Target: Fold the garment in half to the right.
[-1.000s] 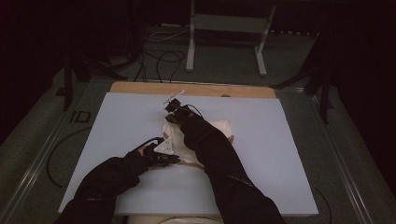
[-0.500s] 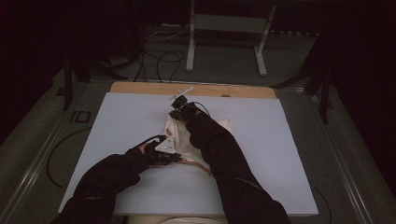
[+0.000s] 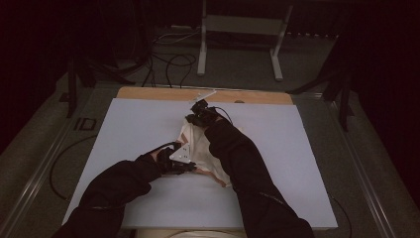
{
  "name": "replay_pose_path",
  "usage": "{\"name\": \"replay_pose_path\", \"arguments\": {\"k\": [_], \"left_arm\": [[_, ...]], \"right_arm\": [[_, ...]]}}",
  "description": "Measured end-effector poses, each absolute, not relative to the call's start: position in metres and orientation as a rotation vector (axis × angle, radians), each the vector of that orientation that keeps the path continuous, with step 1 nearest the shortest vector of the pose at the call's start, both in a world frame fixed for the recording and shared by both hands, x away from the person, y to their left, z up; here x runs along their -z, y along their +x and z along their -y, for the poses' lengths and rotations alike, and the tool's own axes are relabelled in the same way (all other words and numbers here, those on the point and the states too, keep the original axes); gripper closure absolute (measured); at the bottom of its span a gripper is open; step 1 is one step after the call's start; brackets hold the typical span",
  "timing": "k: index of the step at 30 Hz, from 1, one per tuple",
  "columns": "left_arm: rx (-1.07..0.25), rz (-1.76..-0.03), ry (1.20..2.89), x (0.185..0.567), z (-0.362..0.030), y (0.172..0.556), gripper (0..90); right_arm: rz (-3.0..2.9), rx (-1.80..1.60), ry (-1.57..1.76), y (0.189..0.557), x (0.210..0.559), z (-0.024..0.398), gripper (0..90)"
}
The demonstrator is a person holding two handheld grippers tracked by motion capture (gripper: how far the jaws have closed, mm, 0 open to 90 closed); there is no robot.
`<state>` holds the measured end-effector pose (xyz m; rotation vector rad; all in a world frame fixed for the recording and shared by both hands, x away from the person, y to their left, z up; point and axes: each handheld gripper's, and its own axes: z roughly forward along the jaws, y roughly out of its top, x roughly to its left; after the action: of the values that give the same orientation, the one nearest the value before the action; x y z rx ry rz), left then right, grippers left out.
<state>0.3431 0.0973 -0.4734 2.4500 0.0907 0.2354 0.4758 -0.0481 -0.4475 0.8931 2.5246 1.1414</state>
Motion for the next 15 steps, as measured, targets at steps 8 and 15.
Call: {"name": "replay_pose_path", "arguments": {"k": [8, 15], "left_arm": [[-0.242, -0.066, 2.465, 0.468, -0.092, 0.344, 87.3], [-0.25, -0.024, 2.479, 0.462, -0.082, 0.344, 87.3]], "right_arm": [[-2.495, -1.169, 0.913, 0.473, 0.442, 0.064, 88.3], [-2.465, -1.186, 0.937, 0.469, 0.44, 0.079, 88.3]]}}
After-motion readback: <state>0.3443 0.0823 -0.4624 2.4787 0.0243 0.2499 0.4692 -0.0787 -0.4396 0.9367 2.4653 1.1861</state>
